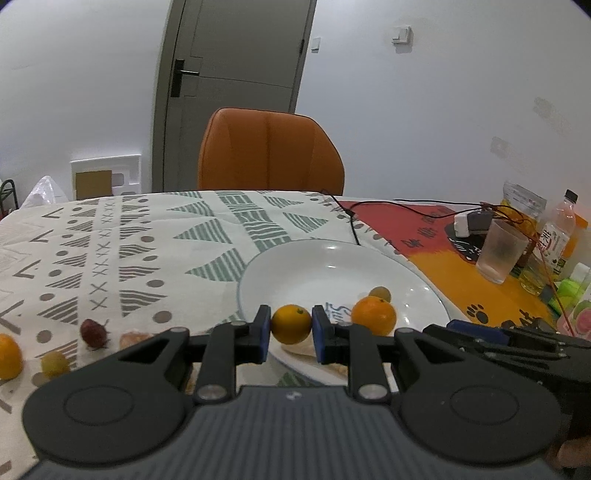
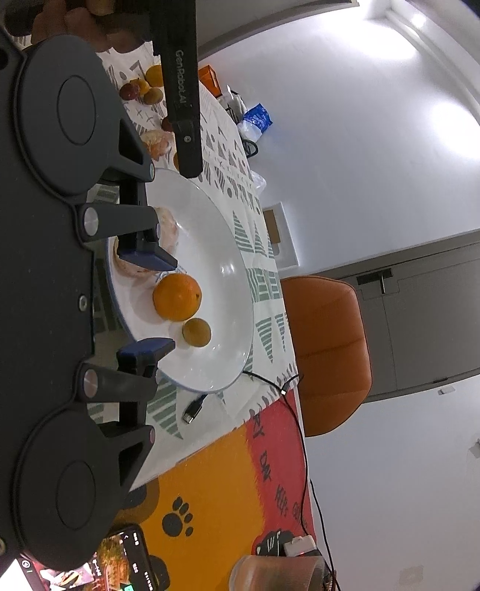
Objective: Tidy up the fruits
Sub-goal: 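Lower the pomelo segment into the white bowl with the right tool while the left tool releases the mandarin there, then withdraw both open tools from the white bowl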
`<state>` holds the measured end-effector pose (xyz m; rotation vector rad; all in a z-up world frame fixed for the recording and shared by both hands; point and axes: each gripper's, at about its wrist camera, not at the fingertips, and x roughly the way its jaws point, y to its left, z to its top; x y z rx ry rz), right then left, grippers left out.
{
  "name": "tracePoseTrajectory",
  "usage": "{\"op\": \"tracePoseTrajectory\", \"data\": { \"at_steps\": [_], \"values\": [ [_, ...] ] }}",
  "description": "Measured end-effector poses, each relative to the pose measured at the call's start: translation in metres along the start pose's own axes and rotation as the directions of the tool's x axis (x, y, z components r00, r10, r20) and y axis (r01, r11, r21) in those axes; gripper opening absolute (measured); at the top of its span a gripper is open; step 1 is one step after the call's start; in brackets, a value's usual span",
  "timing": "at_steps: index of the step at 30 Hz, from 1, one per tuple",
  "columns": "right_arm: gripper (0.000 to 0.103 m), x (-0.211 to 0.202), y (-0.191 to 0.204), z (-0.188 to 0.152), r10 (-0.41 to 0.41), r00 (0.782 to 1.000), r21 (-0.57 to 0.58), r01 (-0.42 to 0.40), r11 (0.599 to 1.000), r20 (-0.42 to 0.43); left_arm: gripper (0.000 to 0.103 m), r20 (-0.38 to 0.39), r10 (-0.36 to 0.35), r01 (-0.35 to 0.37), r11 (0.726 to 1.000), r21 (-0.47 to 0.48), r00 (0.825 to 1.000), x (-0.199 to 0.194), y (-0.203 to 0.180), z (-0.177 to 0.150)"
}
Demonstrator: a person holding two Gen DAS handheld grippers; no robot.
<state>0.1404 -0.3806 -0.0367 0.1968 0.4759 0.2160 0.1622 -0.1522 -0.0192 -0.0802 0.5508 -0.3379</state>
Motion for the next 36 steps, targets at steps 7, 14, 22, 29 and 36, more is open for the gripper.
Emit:
{"op": "tracePoseTrajectory", "data": {
  "at_steps": [7, 14, 22, 29, 36],
  "values": [
    [0.043, -0.003, -0.001, -0.001, -0.001, 1.000, 0.002, 0.001, 1.000, 0.007, 0.025, -0.005, 0.004, -0.004, 1.000, -0.003, 1.000, 0.005, -0.005, 0.003],
    [0.045, -0.004, 0.001, -0.003, 0.009, 1.000, 0.002, -0.009, 1.000, 0.005, 0.041, -0.002, 0.041, -0.041, 0.999, -0.006, 0.999, -0.003, -0.002, 0.005],
    [0.050, -0.005, 0.010, -0.003, 0.025, 1.000, -0.003, -0.025, 1.000, 0.008, 0.072, 0.022, 0.114, -0.114, 0.993, -0.015, 0.993, -0.020, 0.014, 0.003],
    [0.069, -0.004, 0.026, -0.002, 0.053, 0.999, -0.026, -0.053, 0.998, 0.008, 0.086, 0.031, 0.177, -0.175, 0.984, -0.044, 0.984, -0.037, 0.035, -0.001],
    [0.101, -0.005, 0.045, -0.001, 0.083, 0.996, -0.044, -0.082, 0.996, 0.019, 0.096, 0.077, 0.217, -0.212, 0.975, -0.071, 0.973, -0.058, 0.051, -0.003]
  ]
}}
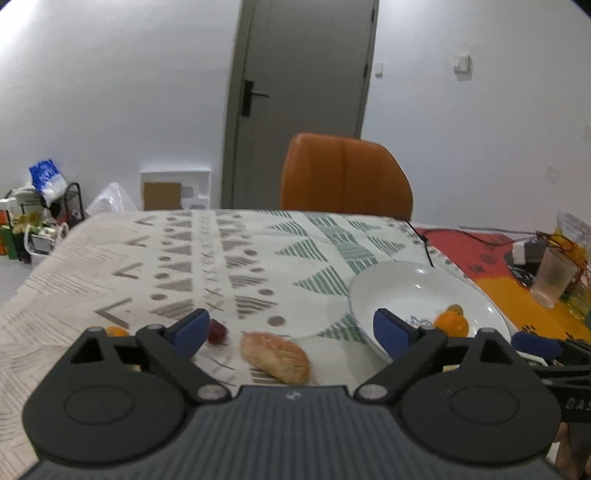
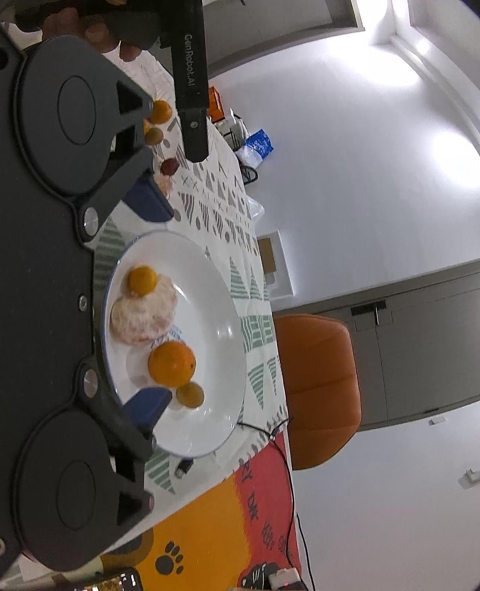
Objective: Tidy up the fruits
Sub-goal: 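Withdraw both open tools from the white bowl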
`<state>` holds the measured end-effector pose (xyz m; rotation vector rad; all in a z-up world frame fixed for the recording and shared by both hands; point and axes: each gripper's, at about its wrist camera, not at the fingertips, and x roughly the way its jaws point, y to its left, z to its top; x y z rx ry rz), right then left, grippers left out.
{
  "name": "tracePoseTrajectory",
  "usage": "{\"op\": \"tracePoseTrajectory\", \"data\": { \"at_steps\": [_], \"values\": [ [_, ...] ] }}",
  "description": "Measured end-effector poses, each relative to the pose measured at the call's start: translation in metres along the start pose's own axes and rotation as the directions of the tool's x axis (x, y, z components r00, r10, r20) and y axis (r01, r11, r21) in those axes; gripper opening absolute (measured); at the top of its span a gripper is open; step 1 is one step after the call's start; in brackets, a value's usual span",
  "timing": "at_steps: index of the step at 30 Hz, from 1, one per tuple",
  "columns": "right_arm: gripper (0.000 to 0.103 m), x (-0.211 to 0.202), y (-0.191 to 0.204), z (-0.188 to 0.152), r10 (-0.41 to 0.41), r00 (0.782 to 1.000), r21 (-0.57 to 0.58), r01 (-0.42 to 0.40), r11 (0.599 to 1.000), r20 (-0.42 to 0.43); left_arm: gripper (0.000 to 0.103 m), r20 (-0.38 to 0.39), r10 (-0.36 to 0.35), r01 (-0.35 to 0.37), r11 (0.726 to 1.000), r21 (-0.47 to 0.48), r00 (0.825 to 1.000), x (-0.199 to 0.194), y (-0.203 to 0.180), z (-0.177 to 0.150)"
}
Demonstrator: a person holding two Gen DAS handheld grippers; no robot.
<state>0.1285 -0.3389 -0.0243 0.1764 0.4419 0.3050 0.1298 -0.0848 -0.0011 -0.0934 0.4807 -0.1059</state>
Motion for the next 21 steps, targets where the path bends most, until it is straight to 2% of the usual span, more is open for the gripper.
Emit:
{"op": "tracePoseTrajectory", "data": {
  "at_steps": [21],
  "values": [
    [0.103, 0.011, 0.042, -0.003, 0.079, 0.996, -0.039, -0.081, 0.996, -0.033, 0.098, 0.044, 0.095, -0.092, 0.993, -0.077, 0.994, -0.032, 0.056, -0.003]
  ]
}}
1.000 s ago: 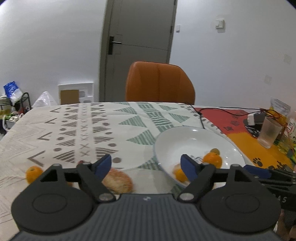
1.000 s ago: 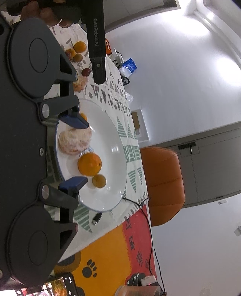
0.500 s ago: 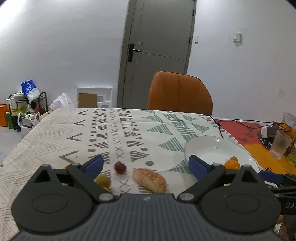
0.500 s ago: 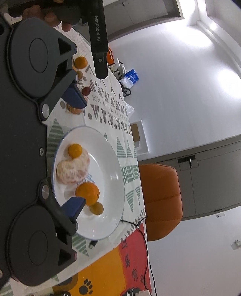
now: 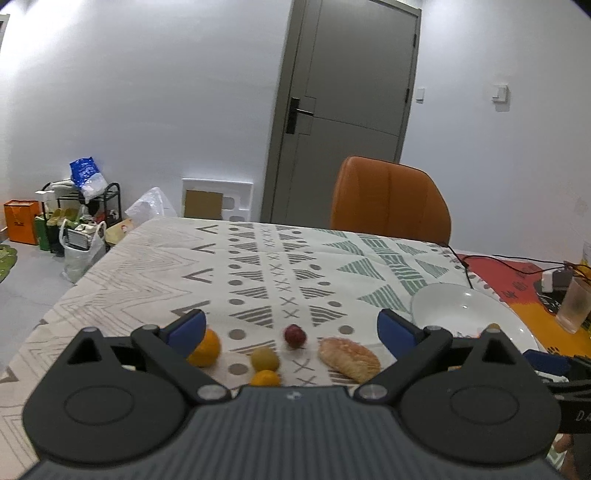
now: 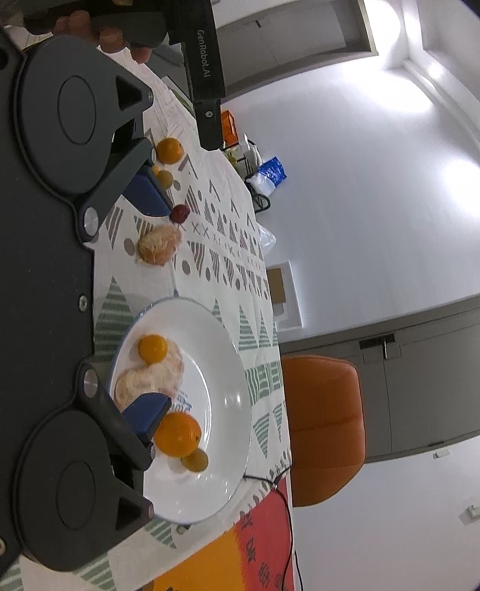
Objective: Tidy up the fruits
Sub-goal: 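Withdraw both open tools from the white bowl, then move the right tool toward the dark red plum while the left tool approaches the orange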
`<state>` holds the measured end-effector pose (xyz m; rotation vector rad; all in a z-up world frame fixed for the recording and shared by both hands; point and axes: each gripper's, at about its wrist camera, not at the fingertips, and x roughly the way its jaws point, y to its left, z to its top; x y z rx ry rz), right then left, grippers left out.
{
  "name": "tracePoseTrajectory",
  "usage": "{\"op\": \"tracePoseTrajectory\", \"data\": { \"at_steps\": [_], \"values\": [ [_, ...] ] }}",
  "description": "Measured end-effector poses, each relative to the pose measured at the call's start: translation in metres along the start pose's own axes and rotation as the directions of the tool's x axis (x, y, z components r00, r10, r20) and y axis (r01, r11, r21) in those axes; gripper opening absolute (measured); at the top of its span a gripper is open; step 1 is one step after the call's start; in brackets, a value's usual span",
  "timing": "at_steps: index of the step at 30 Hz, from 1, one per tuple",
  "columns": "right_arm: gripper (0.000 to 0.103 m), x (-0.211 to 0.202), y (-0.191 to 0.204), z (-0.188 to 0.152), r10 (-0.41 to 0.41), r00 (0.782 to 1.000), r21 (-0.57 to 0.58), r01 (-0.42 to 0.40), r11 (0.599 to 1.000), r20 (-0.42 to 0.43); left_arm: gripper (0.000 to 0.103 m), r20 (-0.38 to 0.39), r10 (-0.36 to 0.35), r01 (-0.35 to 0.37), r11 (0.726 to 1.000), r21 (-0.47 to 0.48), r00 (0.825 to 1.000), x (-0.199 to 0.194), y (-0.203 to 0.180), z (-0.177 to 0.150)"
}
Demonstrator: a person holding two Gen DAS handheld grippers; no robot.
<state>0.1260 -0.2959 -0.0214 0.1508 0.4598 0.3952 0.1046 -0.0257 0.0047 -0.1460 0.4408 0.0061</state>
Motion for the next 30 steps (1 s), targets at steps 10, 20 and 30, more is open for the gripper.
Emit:
{"op": "tracePoseTrajectory", "data": {
  "at_steps": [10, 20, 30],
  "values": [
    [0.102, 0.015, 0.023, 0.001, 0.049, 0.999, -0.037, -0.049, 0.998, -0.014, 0.098, -0.010, 0.037, -0.037, 0.999, -0.025, 0.999, -0.002, 0.029, -0.003],
    [0.081, 0.033, 0.049, 0.000, 0.086, 0.994, -0.098, -0.092, 0.991, -0.059, 0.098, -0.021, 0.044, -0.045, 0.997, -0.067, 0.999, -0.001, 0.056, -0.008],
    [0.071, 0.055, 0.069, -0.002, 0.110, 0.987, -0.124, -0.125, 0.984, -0.117, 0.096, -0.038, 0.022, -0.024, 0.997, -0.070, 0.999, 0.007, 0.071, -0.016]
  ]
}}
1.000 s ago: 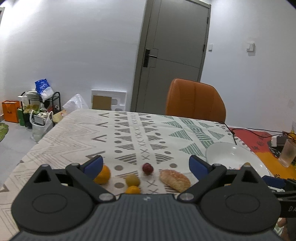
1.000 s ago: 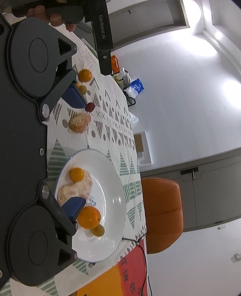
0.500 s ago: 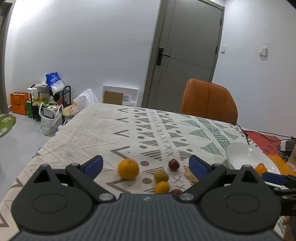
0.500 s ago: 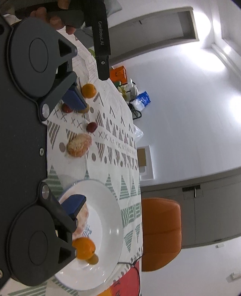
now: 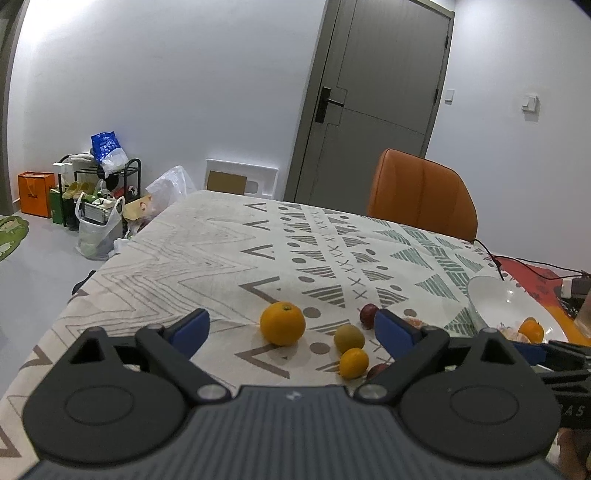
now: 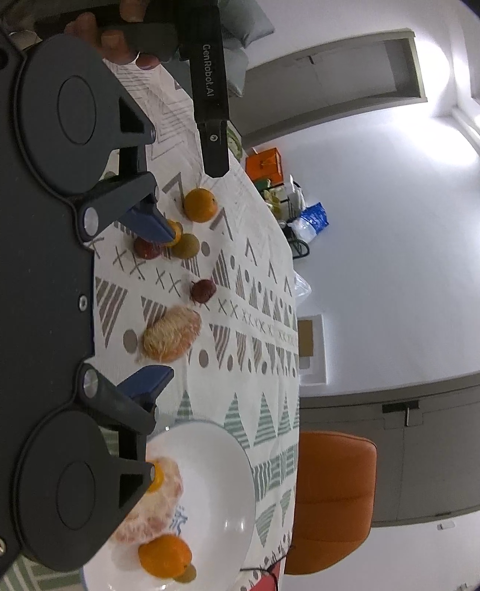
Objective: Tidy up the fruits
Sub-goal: 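Move the right tool toward the dark red plum while the left tool approaches the orange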
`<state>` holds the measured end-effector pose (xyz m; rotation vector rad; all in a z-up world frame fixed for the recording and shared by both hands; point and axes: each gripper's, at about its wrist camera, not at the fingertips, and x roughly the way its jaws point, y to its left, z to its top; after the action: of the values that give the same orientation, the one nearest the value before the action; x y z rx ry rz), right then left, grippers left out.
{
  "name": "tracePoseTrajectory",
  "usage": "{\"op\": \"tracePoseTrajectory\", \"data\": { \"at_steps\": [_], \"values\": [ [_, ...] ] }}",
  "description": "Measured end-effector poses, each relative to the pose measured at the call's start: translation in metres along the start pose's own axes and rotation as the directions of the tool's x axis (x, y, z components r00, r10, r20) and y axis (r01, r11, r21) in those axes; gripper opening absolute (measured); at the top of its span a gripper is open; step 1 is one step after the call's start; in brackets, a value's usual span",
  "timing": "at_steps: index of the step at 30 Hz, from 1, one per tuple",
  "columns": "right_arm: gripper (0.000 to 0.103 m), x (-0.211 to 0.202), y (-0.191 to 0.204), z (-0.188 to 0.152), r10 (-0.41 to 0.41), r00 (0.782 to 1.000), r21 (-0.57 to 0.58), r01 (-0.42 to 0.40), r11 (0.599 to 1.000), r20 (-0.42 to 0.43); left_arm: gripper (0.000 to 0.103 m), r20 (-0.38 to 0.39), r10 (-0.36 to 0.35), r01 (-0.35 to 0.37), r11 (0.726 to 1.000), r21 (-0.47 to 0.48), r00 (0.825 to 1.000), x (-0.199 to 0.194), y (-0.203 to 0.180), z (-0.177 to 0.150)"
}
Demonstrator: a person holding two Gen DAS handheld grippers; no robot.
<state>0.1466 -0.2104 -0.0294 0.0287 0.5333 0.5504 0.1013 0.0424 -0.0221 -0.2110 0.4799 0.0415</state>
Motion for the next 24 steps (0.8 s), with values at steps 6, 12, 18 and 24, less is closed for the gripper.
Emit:
{"op": "tracePoseTrajectory", "data": {
  "at_steps": [6, 12, 18, 24],
  "values": [
    [0.063, 0.017, 0.011, 0.001, 0.019, 0.999, -0.024, -0.020, 1.000, -0.038, 0.091, -0.022, -0.016, 0.015, 1.000, -0.013, 1.000, 0.009, 0.009, -0.004],
    [0.049, 0.034, 0.019, 0.001, 0.047, 0.996, -0.031, -0.050, 0.998, -0.078, 0.081, -0.047, -0.032, 0.031, 0.999, -0.026, 0.998, 0.017, 0.017, -0.006],
    [0.046, 0.048, 0.028, 0.000, 0.069, 0.992, -0.042, -0.074, 0.996, -0.109, 0.078, -0.061, -0.041, 0.039, 0.998, -0.040, 0.997, 0.024, 0.022, -0.007],
    [0.029, 0.062, 0.031, -0.002, 0.083, 0.987, -0.047, -0.090, 0.995, -0.135, 0.075, -0.072, -0.047, 0.044, 0.998, -0.050, 0.996, 0.030, 0.025, -0.007]
  ]
}}
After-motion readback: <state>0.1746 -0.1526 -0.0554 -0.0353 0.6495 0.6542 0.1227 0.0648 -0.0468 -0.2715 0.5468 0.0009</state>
